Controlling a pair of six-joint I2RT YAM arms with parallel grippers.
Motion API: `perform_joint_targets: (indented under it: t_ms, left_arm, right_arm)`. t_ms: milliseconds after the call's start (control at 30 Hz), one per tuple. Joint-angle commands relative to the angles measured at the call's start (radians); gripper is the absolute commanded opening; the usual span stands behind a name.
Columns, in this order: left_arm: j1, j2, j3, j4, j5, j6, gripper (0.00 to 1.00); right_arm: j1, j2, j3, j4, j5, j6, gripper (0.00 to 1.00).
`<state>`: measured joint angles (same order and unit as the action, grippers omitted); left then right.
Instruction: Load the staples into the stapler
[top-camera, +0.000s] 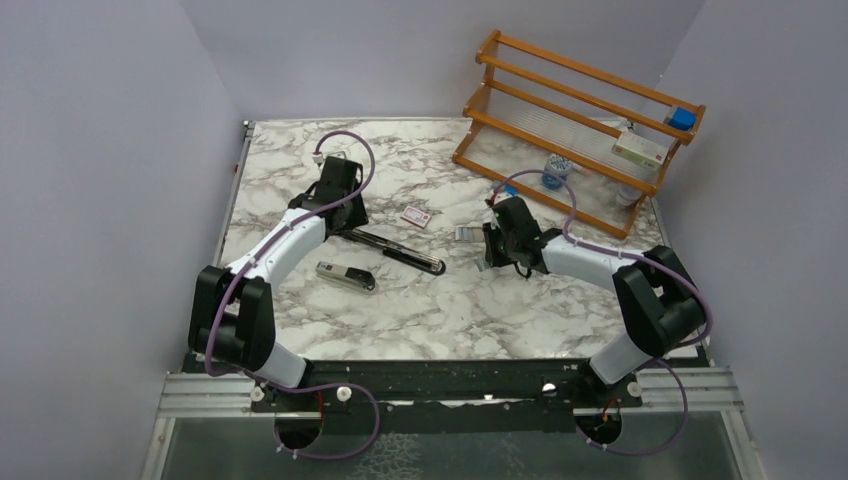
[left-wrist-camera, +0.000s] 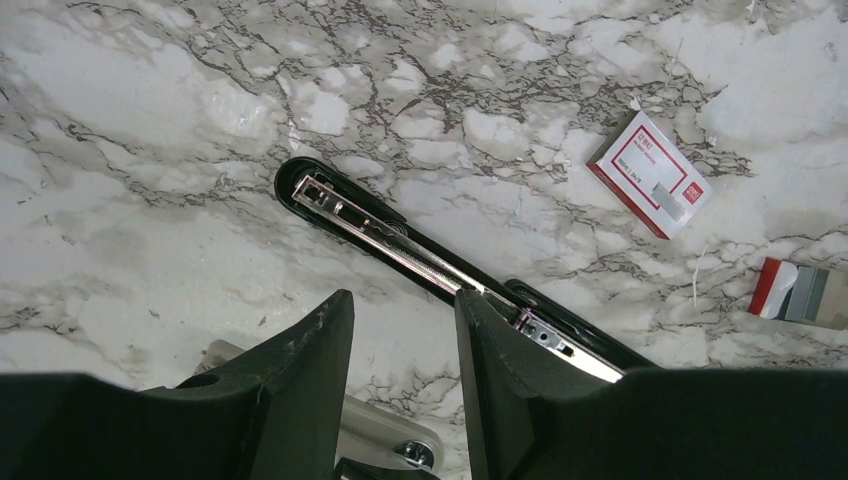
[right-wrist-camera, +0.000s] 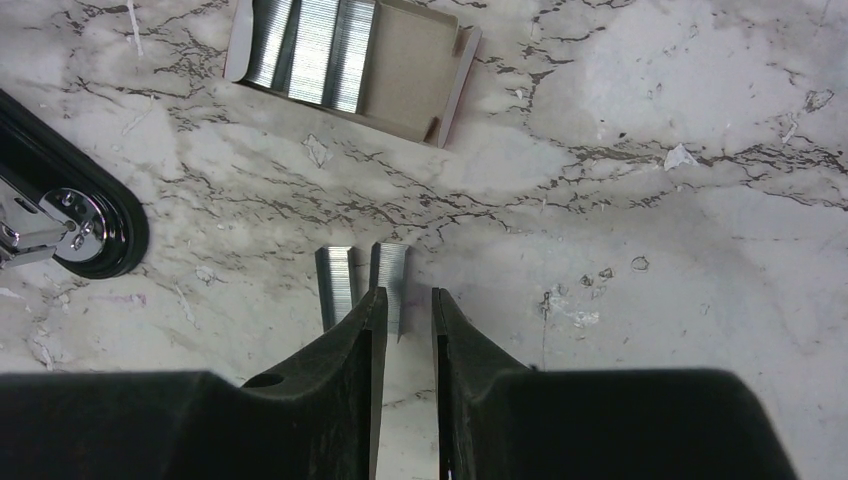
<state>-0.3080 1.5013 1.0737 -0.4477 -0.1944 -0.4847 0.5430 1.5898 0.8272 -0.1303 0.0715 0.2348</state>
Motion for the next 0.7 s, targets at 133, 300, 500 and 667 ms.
perform_joint_targets:
  t_ms: [133,300,500,667]
  left_arm:
    - [0.000,-0.001,0.019,0.030,0.023,0.013,0.45]
    - [0.000,0.001,0.014,0.031,0.021,0.011,0.45]
    - [0.000,0.000,0.007,0.034,0.021,0.011,0.45]
    - [0.001,-0.014,0.005,0.052,0.036,0.032,0.45]
  right_arm:
    - [-0.005,0.023,0.006,-0.024,-0.034,0.017,0.23]
    - [-0.005,0.039,0.017,-0.032,-0.035,0.015,0.20]
    - [-0.005,0.067,0.037,-0.055,-0.044,0.009,0.13]
    - [-0.005,0.056,0.032,-0.041,-0.052,0.004,0.01]
